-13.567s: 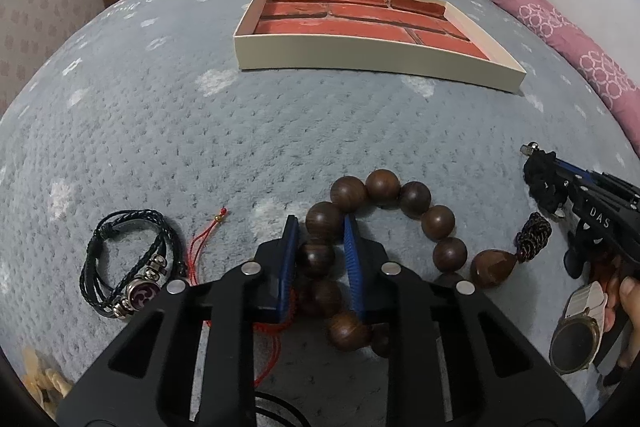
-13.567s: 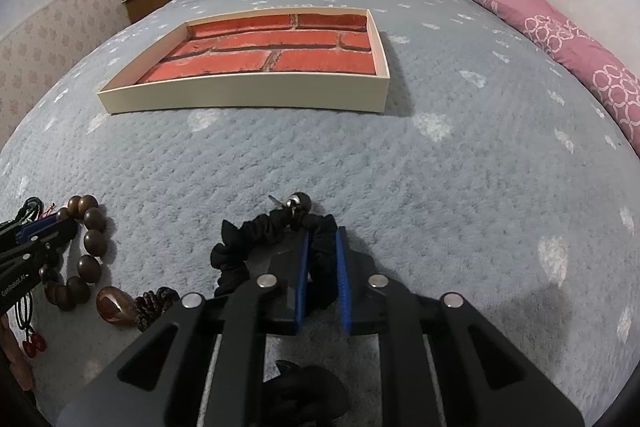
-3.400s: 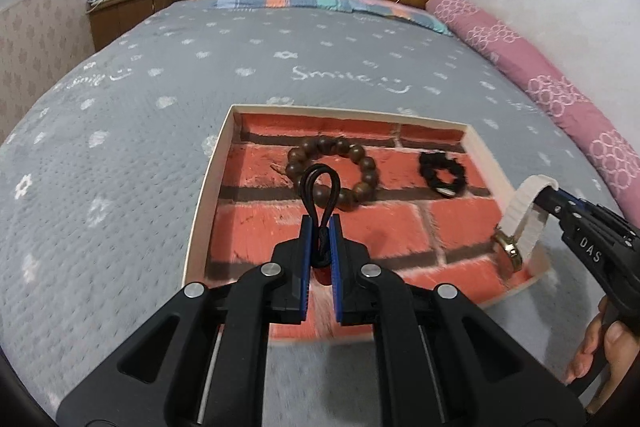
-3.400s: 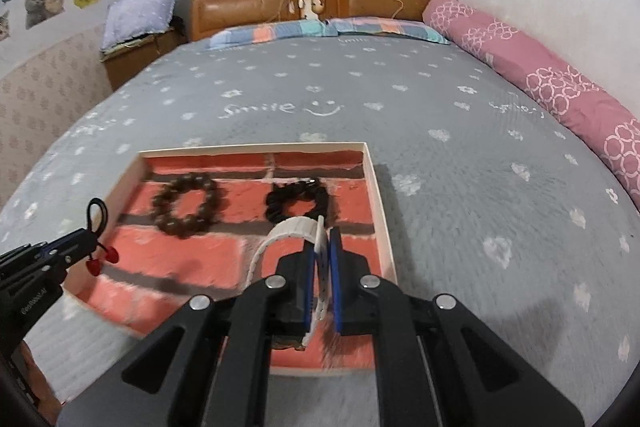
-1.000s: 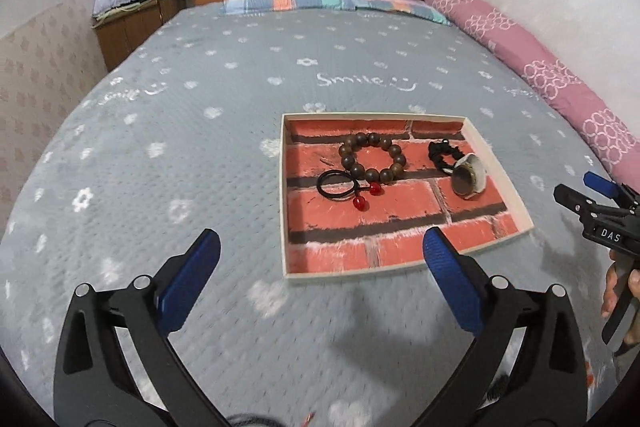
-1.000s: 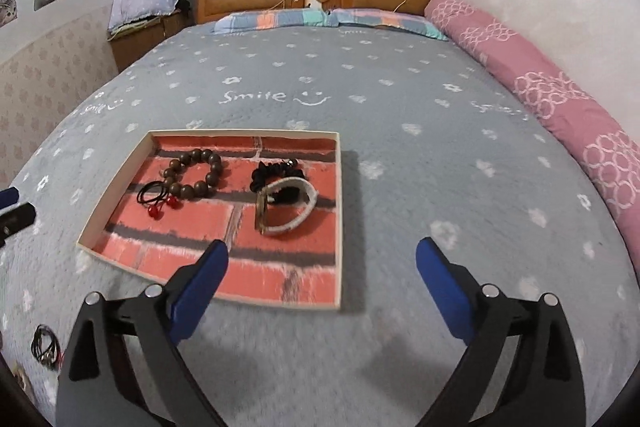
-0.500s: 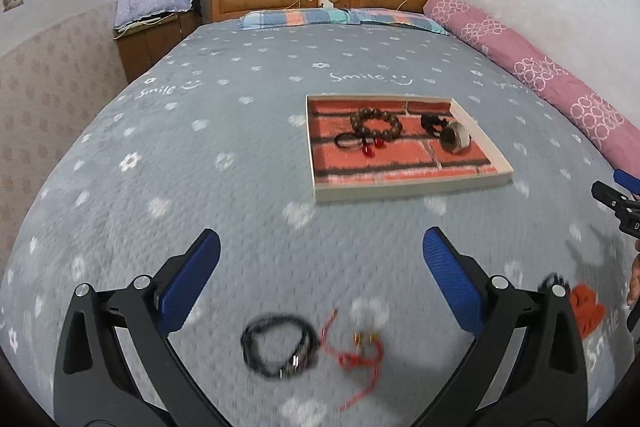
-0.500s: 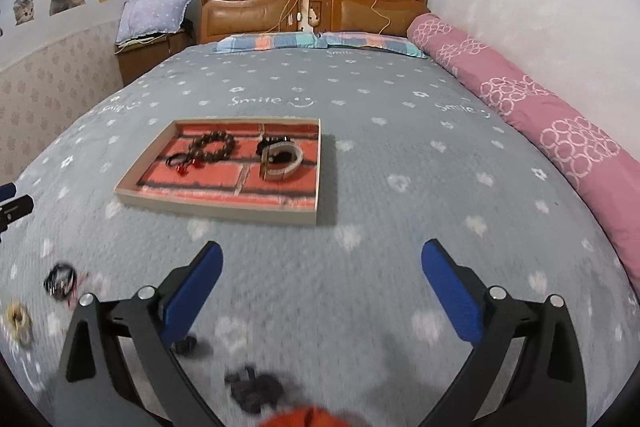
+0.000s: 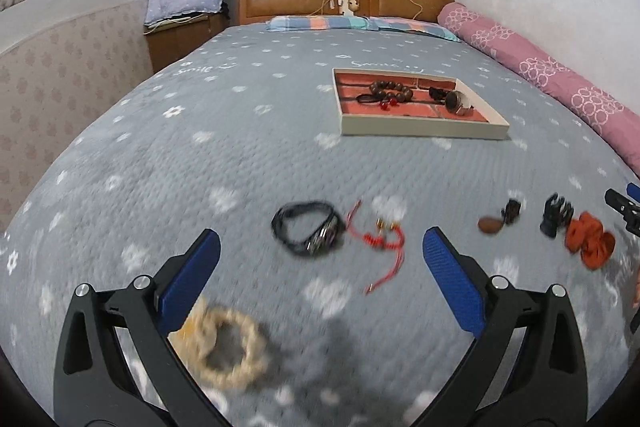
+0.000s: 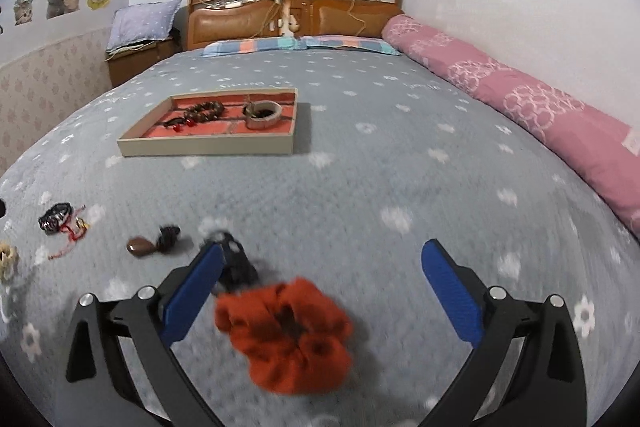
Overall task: Organize jewelry
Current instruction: 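Withdraw both tools from the tray toward the scattered accessories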
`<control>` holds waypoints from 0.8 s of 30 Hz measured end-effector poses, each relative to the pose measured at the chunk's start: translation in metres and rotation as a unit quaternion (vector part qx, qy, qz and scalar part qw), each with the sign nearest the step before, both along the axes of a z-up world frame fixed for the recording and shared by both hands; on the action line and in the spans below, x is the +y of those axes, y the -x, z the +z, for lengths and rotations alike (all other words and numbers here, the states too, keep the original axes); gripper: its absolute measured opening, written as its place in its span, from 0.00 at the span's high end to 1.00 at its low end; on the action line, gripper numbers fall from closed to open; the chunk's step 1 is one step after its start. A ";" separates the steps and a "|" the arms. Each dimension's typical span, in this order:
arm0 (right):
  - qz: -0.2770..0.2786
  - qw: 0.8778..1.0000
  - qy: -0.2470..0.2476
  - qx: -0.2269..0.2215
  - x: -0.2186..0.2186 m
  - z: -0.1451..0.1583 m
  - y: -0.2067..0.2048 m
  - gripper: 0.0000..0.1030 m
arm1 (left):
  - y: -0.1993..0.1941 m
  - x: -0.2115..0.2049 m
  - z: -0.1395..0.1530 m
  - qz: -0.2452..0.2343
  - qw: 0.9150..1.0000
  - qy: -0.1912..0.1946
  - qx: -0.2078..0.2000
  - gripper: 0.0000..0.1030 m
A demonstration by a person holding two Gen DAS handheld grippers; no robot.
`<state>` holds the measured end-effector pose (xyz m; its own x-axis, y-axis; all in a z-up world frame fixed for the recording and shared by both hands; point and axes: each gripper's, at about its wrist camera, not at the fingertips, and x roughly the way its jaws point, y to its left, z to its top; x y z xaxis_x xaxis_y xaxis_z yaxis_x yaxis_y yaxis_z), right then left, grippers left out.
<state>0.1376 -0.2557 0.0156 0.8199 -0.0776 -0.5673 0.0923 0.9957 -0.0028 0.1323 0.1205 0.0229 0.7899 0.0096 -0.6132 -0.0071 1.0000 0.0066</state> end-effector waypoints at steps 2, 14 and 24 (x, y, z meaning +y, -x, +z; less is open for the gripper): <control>-0.006 1.000 -0.005 0.001 -0.005 -0.006 0.007 0.05 | 0.009 0.004 -0.007 0.007 1.000 0.001 0.004 0.05; -0.023 1.000 -0.007 0.018 -0.010 -0.029 0.018 0.05 | 0.034 0.037 -0.042 0.043 0.998 0.021 0.028 0.05; -0.030 0.998 -0.024 0.051 -0.017 -0.043 0.007 0.05 | 0.036 0.052 -0.056 0.051 0.997 0.046 0.045 0.05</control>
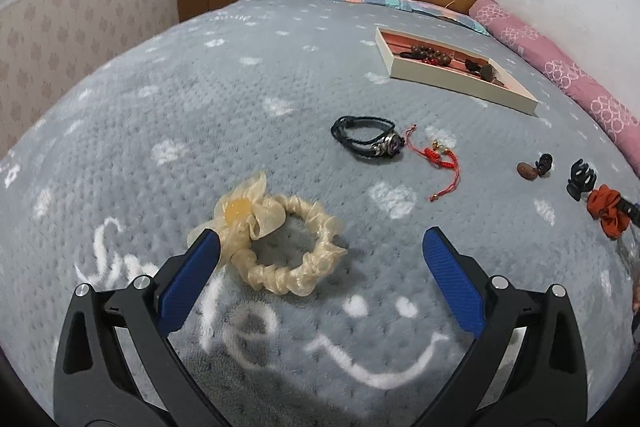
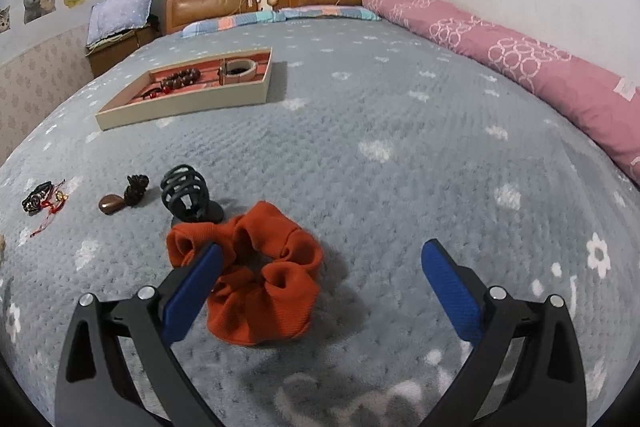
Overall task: Organize jewelry
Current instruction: 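Withdraw both tools from the tray toward the scattered accessories, then grasp the cream flower scrunchie with the left tool while the right tool grasps the orange scrunchie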
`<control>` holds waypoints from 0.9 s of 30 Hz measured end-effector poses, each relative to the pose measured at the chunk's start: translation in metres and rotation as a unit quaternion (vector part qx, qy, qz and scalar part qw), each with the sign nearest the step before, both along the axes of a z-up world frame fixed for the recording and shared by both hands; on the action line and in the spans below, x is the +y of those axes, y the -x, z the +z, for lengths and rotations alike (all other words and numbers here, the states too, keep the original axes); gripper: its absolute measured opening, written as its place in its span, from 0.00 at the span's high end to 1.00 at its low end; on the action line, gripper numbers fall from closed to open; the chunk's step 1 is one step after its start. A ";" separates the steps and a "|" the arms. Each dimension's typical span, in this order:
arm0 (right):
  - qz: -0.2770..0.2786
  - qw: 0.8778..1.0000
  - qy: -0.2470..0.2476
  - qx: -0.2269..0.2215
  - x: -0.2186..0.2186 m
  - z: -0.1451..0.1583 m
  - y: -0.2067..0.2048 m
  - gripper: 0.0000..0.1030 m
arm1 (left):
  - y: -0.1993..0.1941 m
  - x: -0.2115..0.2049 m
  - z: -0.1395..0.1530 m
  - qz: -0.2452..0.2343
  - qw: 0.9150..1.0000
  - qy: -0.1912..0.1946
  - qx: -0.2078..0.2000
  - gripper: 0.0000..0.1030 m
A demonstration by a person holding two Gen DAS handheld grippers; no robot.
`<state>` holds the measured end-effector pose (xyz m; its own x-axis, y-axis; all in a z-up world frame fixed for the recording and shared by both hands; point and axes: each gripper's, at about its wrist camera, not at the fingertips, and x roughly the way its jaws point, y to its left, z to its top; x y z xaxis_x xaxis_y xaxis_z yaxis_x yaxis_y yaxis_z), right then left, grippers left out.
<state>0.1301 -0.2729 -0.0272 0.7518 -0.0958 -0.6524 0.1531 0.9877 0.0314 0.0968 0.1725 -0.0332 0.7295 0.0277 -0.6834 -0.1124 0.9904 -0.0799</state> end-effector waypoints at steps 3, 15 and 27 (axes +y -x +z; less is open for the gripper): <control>0.003 1.000 0.000 0.012 0.001 -0.004 -0.005 0.05 | -0.004 0.004 0.000 0.001 1.000 0.014 0.000 0.06; 0.011 0.999 0.005 0.050 0.005 -0.015 -0.016 0.11 | -0.020 0.003 -0.009 -0.006 0.999 0.015 0.034 0.30; 0.033 0.997 -0.005 0.065 0.009 -0.020 -0.020 0.43 | -0.020 0.000 -0.009 -0.013 0.999 0.005 0.035 0.71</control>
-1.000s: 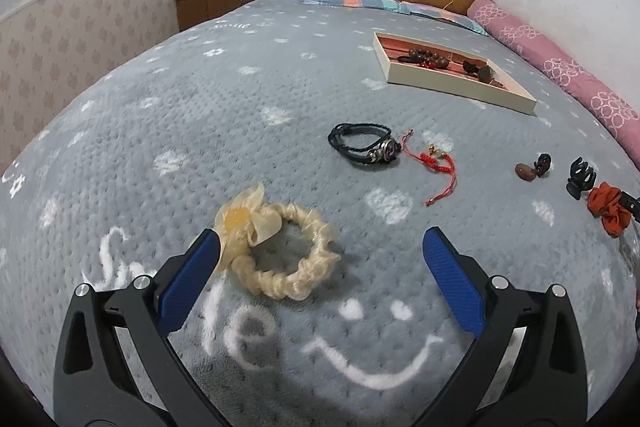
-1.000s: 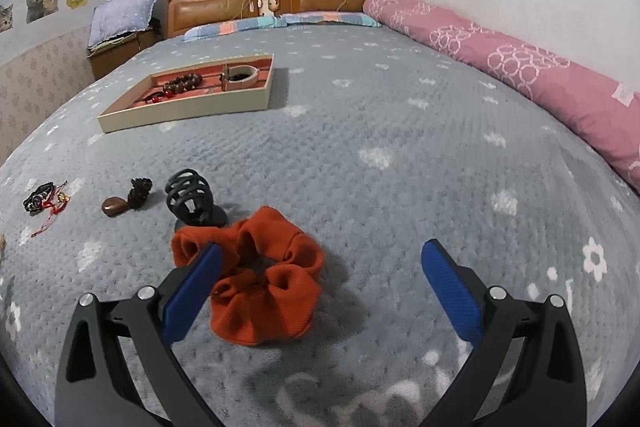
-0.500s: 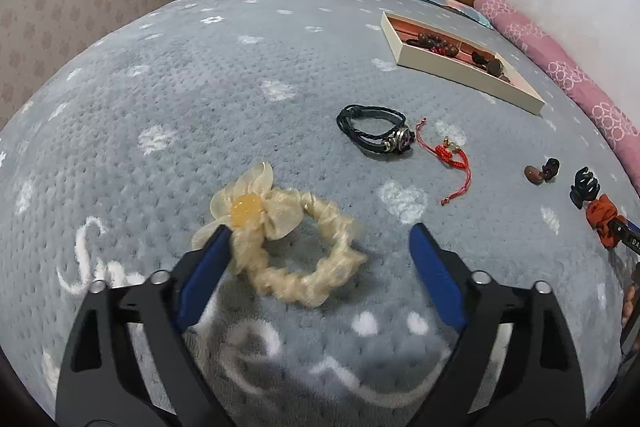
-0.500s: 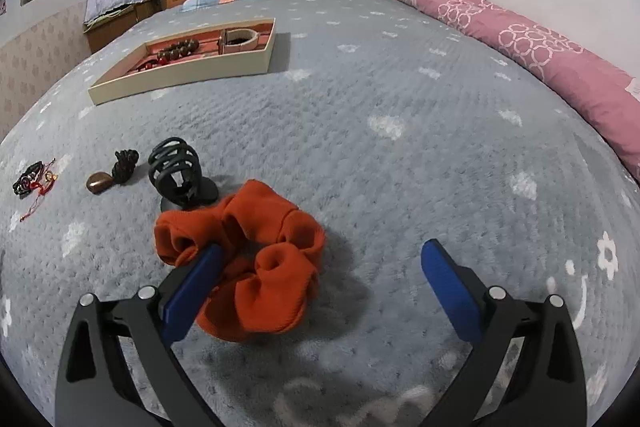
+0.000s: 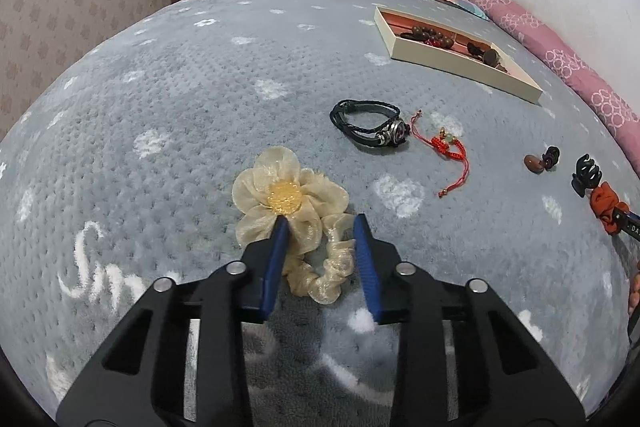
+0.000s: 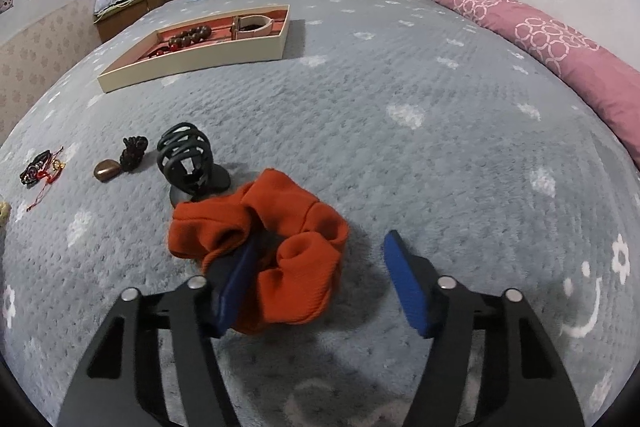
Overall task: Organize jewelry
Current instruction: 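Grasp the cream flower scrunchie with the left tool while the right tool grasps the orange scrunchie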
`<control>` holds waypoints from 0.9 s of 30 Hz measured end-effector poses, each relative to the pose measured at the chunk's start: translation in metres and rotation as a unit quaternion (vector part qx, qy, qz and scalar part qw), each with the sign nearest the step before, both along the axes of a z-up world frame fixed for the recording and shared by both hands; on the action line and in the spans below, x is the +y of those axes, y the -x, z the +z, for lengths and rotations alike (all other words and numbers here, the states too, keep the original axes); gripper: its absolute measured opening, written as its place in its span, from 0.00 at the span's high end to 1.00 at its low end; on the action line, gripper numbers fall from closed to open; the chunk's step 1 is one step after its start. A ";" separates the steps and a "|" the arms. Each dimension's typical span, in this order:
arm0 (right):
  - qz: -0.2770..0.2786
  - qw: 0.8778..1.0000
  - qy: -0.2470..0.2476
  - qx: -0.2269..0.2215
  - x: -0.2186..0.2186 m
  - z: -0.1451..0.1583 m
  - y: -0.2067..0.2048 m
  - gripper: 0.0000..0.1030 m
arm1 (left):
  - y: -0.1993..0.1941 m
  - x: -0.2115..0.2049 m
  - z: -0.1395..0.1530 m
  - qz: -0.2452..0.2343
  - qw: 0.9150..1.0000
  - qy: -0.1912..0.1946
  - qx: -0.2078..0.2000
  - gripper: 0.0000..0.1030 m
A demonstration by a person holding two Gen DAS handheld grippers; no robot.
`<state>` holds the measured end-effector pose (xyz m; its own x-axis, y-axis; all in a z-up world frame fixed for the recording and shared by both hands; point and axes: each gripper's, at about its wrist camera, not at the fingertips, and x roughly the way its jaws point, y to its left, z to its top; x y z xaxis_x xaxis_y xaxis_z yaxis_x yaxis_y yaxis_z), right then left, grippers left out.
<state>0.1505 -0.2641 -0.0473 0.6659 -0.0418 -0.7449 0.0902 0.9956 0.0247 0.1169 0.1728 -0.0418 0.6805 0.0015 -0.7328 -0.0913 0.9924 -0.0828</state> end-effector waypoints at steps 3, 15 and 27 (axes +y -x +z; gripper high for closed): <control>0.005 1.000 0.002 0.000 0.003 -0.001 0.000 0.50 | 0.000 0.000 0.000 0.000 1.000 0.001 -0.001 0.78; 0.019 1.000 -0.009 -0.012 0.004 0.002 0.004 0.80 | 0.001 -0.001 0.004 0.002 1.000 -0.003 -0.008 0.93; 0.013 0.999 -0.013 -0.047 0.000 0.014 0.014 0.83 | 0.004 -0.002 0.019 0.007 0.999 0.003 -0.033 0.94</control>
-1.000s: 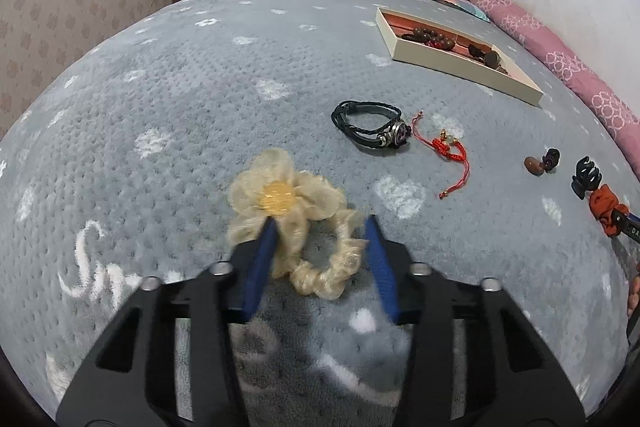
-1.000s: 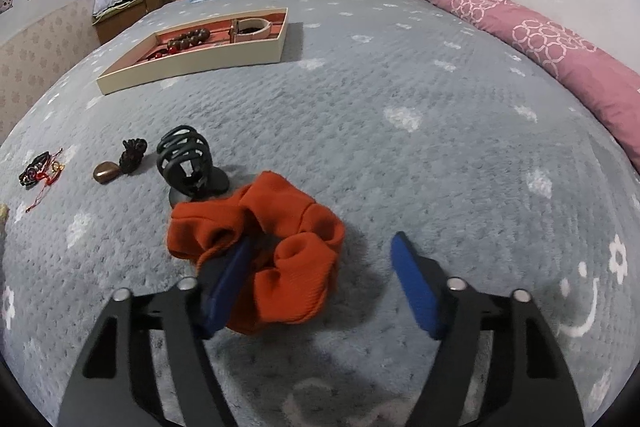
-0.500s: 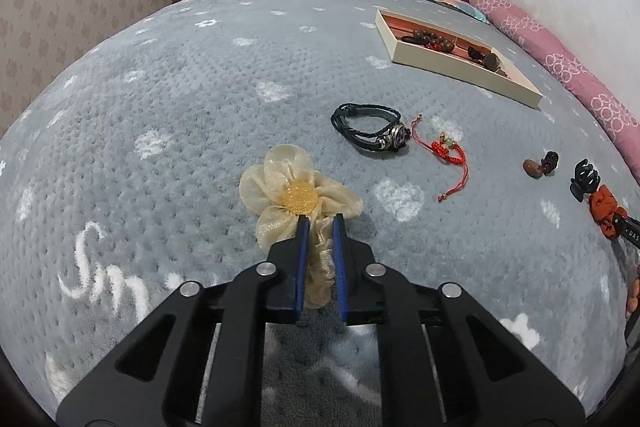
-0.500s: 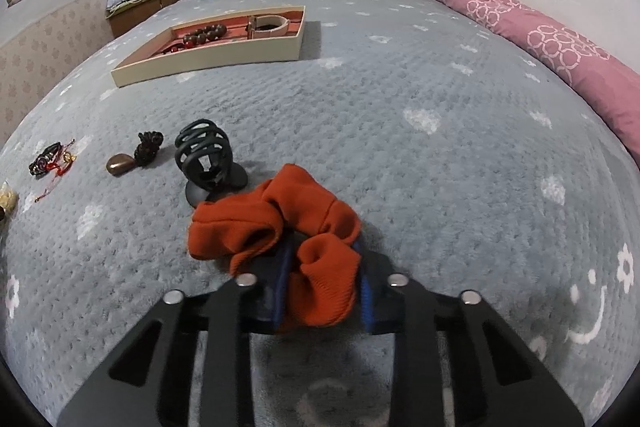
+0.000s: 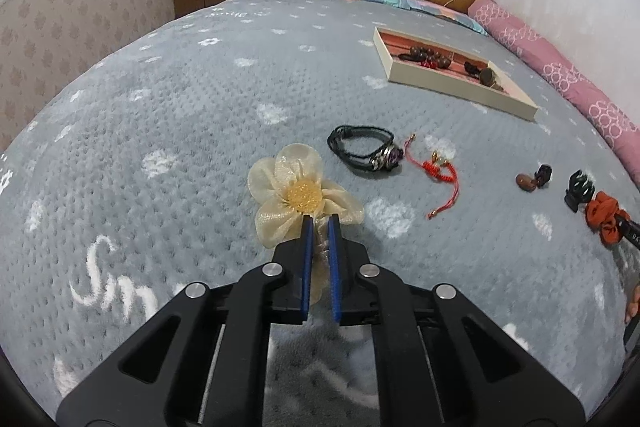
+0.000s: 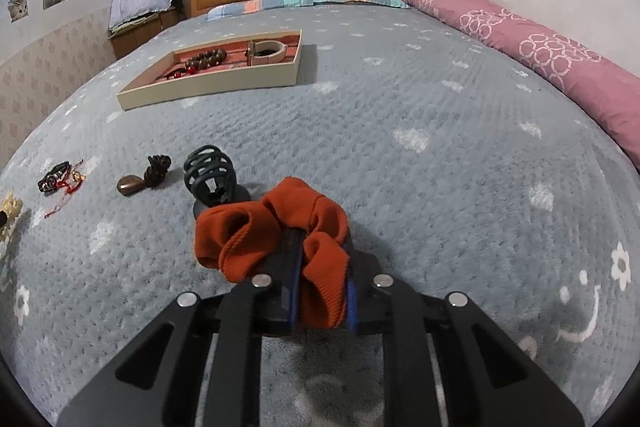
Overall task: Organize jewelry
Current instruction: 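Grasp the cream flower scrunchie with the left tool while the right tool grasps the orange scrunchie, then carry both scrunchies over the tray and lower them inside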
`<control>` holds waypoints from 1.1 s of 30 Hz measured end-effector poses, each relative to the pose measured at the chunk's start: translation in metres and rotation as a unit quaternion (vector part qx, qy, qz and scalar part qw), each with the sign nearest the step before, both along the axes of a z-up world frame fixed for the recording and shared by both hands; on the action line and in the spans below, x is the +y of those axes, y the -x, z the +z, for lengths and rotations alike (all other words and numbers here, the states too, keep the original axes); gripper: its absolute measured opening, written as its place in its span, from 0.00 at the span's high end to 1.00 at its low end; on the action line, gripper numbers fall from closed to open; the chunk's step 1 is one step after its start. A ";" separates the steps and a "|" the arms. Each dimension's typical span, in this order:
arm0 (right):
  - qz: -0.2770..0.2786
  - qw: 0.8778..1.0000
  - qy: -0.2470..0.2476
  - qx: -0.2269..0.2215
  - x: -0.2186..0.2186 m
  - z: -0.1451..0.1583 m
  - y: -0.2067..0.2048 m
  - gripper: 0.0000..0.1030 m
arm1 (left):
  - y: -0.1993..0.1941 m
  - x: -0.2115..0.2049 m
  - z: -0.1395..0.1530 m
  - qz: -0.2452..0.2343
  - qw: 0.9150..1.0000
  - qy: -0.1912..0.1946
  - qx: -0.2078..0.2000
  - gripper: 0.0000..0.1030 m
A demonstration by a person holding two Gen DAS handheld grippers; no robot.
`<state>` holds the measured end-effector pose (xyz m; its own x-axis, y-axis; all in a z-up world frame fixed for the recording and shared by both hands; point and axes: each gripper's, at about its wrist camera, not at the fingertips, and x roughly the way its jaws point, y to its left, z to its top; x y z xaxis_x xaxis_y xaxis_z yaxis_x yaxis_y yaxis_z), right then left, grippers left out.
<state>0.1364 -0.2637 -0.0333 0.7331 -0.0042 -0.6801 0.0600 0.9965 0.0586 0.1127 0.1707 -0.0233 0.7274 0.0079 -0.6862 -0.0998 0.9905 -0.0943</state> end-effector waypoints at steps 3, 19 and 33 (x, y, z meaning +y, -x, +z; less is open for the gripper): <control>-0.005 1.000 -0.006 -0.013 -0.003 0.005 0.003 0.83 | -0.002 -0.003 0.004 -0.003 1.000 0.005 -0.005 0.94; -0.008 0.997 -0.003 -0.072 -0.006 0.052 -0.032 0.83 | -0.060 -0.051 0.048 -0.046 0.998 0.017 -0.046 0.94; 0.013 0.996 -0.004 -0.090 0.020 0.088 -0.122 0.83 | -0.148 -0.104 0.072 -0.085 0.995 0.022 -0.056 0.94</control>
<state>0.2581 -0.2435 0.0544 0.8434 0.0208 -0.5368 0.0219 0.9971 0.0730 0.2606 0.0671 0.0483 0.7875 -0.1491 -0.5979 0.0819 0.9870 -0.1382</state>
